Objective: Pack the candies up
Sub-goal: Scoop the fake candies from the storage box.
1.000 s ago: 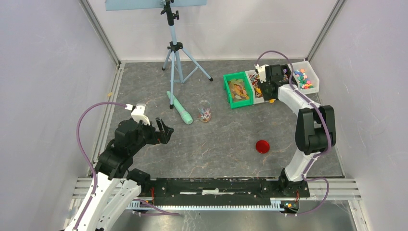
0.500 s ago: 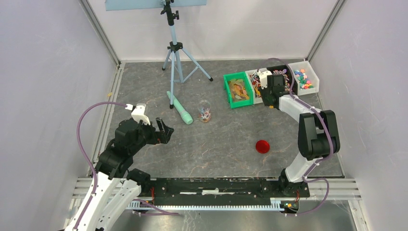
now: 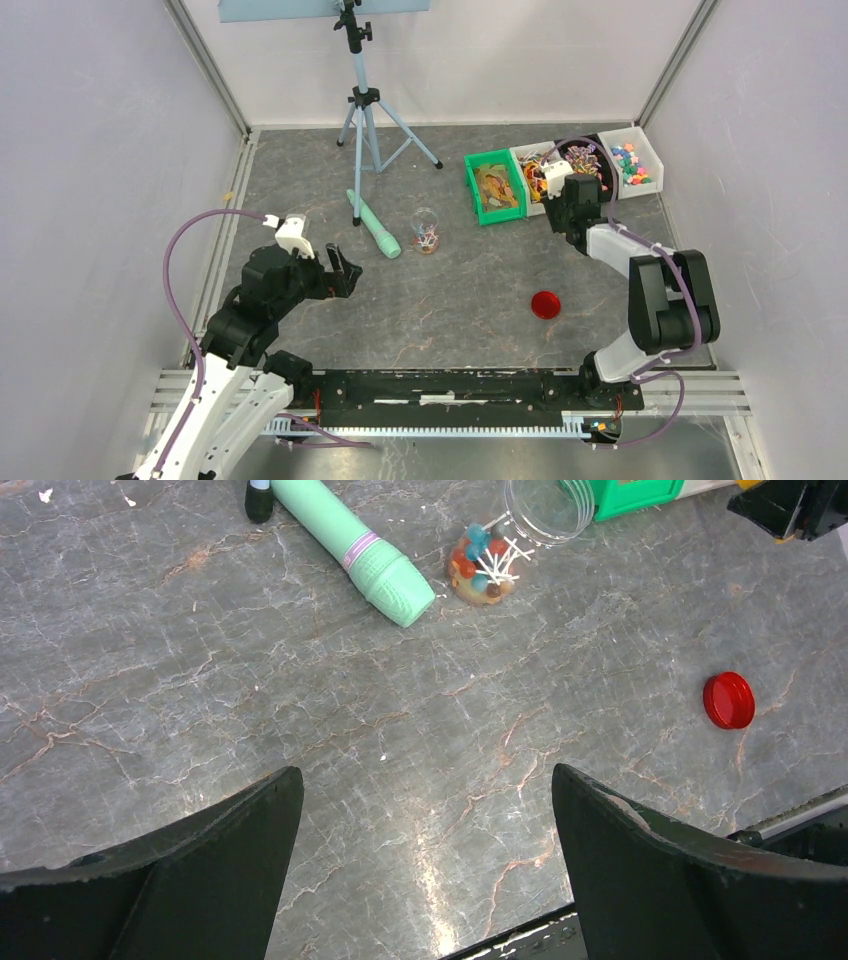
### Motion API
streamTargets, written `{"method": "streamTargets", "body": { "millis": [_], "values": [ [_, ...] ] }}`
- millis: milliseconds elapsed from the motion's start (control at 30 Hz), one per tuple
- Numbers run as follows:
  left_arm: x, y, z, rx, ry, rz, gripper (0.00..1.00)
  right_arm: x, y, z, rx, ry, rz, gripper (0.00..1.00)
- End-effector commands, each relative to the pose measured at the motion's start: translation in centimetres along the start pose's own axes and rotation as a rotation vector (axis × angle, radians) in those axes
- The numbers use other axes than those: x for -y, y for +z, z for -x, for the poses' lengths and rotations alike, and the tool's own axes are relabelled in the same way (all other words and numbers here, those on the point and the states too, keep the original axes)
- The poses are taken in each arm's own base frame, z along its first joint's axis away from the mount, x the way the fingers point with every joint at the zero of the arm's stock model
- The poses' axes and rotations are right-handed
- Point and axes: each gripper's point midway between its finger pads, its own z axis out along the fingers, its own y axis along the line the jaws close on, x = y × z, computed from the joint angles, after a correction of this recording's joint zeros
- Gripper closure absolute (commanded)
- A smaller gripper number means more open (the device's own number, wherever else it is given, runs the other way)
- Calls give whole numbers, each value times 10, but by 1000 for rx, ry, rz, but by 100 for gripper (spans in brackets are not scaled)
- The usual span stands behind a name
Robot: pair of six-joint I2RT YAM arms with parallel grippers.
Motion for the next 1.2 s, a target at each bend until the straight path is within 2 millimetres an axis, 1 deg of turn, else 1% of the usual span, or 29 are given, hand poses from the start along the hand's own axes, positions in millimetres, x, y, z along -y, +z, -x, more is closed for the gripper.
{"method": "streamTargets", "body": {
  "millis": [0,100,333,567,700,900,1033,1167],
  "values": [
    [2,-1,10,40,12,-6,0,1,-11,23,145,-6,-2,100],
    [3,0,10,36,12,-7,0,3,-15,25,181,1,-18,100],
    [2,-1,10,41,12,-2,0,13,-29,36,255,17,-73,100],
    [1,-1,10,43,12,-2,0,20,-45,49,289,14,-96,100],
    [2,-2,11,46,12,-3,0,20,-53,57,283,11,-81,100],
    [1,-4,12,55,11,0,0,16,-70,69,293,17,-35,100],
    [2,-5,13,61,10,-3,0,6,-85,86,344,37,35,100],
    [1,-5,12,56,8,0,0,-6,-97,97,361,52,91,100]
  ]
}}
